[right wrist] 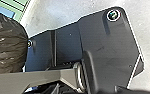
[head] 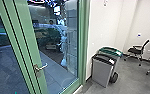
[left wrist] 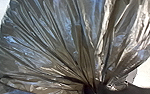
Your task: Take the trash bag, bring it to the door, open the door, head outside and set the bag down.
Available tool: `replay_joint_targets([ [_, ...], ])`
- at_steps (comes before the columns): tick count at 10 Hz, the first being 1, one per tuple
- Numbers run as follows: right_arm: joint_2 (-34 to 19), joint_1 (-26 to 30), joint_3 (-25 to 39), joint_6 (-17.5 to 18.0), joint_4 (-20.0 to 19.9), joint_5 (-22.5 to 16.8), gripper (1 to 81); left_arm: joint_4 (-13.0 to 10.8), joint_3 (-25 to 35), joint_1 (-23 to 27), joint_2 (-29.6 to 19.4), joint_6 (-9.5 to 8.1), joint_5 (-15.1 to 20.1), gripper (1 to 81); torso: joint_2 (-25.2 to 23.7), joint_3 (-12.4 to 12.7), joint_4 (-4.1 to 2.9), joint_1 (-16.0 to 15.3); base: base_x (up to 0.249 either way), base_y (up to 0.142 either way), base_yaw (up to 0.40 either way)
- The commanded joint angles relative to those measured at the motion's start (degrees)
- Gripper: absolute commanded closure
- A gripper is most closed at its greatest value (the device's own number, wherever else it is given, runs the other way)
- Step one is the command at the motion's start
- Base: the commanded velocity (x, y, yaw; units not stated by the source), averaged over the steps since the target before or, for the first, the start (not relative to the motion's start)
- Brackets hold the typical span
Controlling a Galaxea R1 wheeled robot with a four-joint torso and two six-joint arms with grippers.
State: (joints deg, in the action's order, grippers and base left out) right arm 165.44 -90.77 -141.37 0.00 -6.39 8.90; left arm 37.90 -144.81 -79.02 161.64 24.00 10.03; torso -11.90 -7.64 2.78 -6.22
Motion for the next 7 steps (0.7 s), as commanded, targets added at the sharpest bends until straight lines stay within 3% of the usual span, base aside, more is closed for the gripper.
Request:
replay_joint_targets([
  [1, -0.17, 2.38, 0.32, -0.18, 0.49, -3.19, 1.0, 0.07, 0.23, 3.39, -0.78, 0.25, 4.47, 81.1, 0.00, 0.00, 0.00, 0.00, 0.160, 0.000, 0.000],
  [4, -0.17, 2.39, 0.23, -0.26, 0.50, -3.27, 1.0, 0.07, 0.23, 3.39, -0.78, 0.25, 4.47, 81.1, 0.00, 0.00, 0.00, 0.00, 0.159, 0.000, 0.000],
  [7, -0.17, 2.39, 0.23, -0.26, 0.50, -3.27, 1.0, 0.07, 0.23, 3.39, -0.69, 0.25, 4.47, 81.1, 0.00, 0.00, 0.00, 0.00, 0.160, -0.067, 0.000],
])
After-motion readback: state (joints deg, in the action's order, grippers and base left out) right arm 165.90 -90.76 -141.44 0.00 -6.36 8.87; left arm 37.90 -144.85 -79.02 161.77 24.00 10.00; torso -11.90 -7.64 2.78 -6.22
